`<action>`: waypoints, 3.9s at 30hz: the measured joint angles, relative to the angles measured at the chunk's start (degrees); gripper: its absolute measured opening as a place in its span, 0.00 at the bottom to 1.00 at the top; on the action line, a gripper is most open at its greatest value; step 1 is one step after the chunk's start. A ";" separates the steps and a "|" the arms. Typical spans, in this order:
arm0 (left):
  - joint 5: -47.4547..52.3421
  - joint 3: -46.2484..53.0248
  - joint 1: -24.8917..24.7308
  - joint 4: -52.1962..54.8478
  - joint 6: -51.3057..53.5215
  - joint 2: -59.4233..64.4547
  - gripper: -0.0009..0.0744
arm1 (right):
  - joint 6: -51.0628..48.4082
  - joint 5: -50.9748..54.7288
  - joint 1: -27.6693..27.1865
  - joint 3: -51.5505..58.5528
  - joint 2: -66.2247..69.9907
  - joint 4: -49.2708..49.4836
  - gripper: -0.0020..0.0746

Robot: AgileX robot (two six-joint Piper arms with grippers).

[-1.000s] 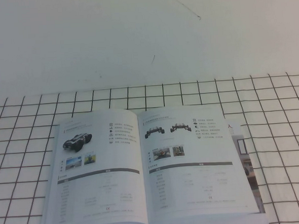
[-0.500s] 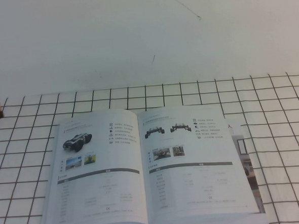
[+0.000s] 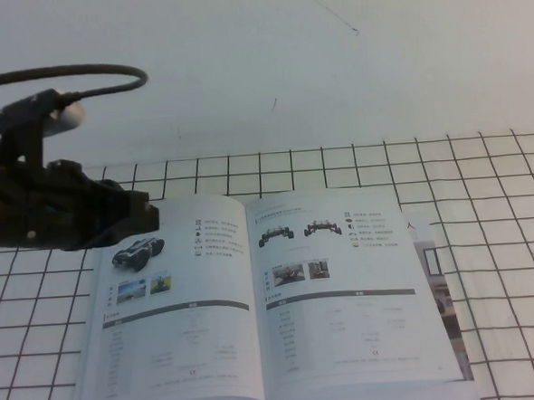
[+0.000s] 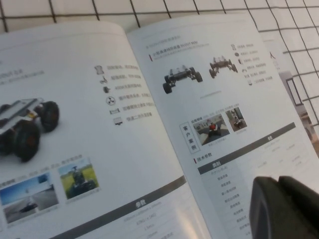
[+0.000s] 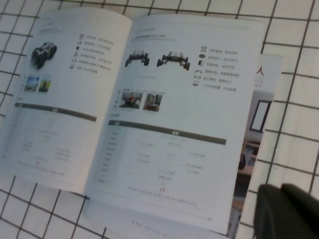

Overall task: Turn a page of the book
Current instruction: Open the closed book

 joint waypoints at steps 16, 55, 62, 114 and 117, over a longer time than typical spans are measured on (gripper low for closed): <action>-5.74 -0.48 -9.49 -6.57 9.41 17.08 0.01 | -20.43 -13.15 3.72 6.53 18.65 22.39 0.11; -10.79 -1.05 -13.50 9.60 -2.83 28.35 0.01 | -25.09 -24.68 8.96 6.53 40.49 24.79 0.47; -10.79 -1.05 -13.50 9.60 -2.83 28.35 0.01 | -26.82 -25.48 10.21 6.53 40.48 26.35 0.47; -10.37 -1.05 -13.40 9.70 -2.83 28.35 0.01 | -47.83 -13.63 10.78 6.07 43.68 46.51 0.54; -10.23 -1.05 -13.40 9.70 -2.83 28.35 0.01 | -47.83 -15.28 10.92 6.07 43.68 45.99 0.54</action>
